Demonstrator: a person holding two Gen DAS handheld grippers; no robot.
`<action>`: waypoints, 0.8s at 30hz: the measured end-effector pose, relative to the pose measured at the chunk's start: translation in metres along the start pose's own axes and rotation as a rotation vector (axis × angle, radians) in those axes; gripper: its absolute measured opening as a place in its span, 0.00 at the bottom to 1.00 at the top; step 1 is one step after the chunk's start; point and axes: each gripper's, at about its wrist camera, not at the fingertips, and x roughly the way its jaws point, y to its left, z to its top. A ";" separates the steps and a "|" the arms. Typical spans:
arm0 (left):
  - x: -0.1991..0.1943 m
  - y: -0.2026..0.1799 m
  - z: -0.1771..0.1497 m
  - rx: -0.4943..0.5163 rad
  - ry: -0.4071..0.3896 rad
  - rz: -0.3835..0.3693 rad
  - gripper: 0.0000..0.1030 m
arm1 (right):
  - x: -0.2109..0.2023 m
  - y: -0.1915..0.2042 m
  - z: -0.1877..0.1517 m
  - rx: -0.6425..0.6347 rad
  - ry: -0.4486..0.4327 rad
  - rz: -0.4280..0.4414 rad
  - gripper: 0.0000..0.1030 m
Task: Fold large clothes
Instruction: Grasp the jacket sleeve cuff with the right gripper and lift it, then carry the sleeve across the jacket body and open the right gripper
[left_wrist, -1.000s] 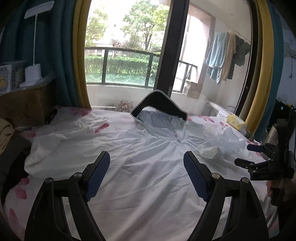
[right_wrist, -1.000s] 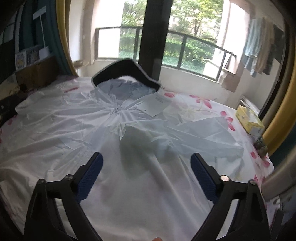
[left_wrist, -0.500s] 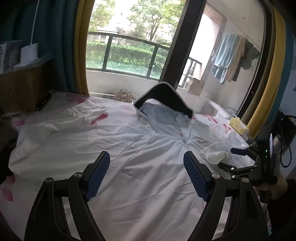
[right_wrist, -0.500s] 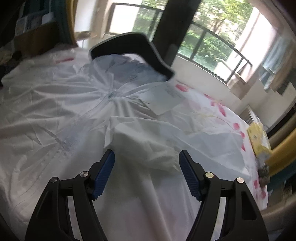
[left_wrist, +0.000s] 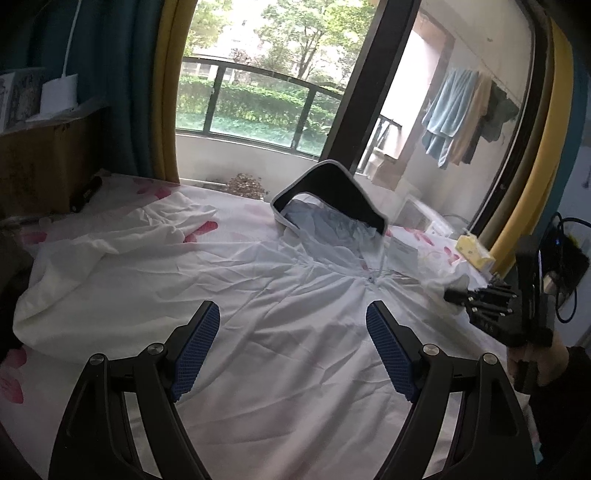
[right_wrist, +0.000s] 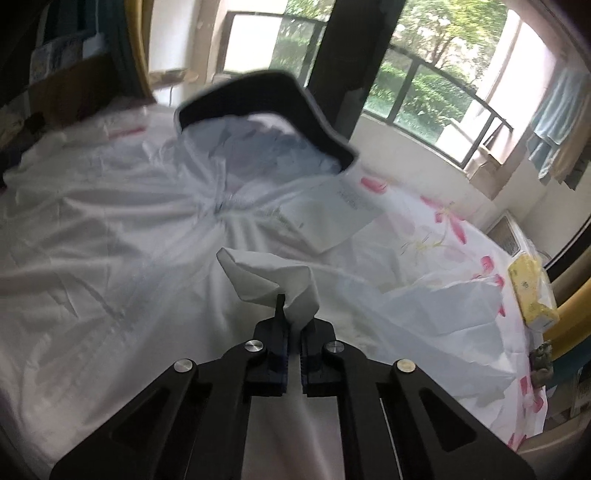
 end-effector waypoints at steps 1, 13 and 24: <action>-0.004 0.002 0.002 -0.004 -0.006 -0.015 0.82 | -0.009 -0.002 0.008 0.021 -0.025 -0.014 0.03; -0.045 0.033 0.008 -0.017 -0.101 -0.024 0.82 | -0.047 0.053 0.057 0.009 -0.141 -0.014 0.03; -0.073 0.065 0.012 -0.051 -0.126 -0.025 0.82 | -0.043 0.118 0.082 0.025 -0.186 0.044 0.04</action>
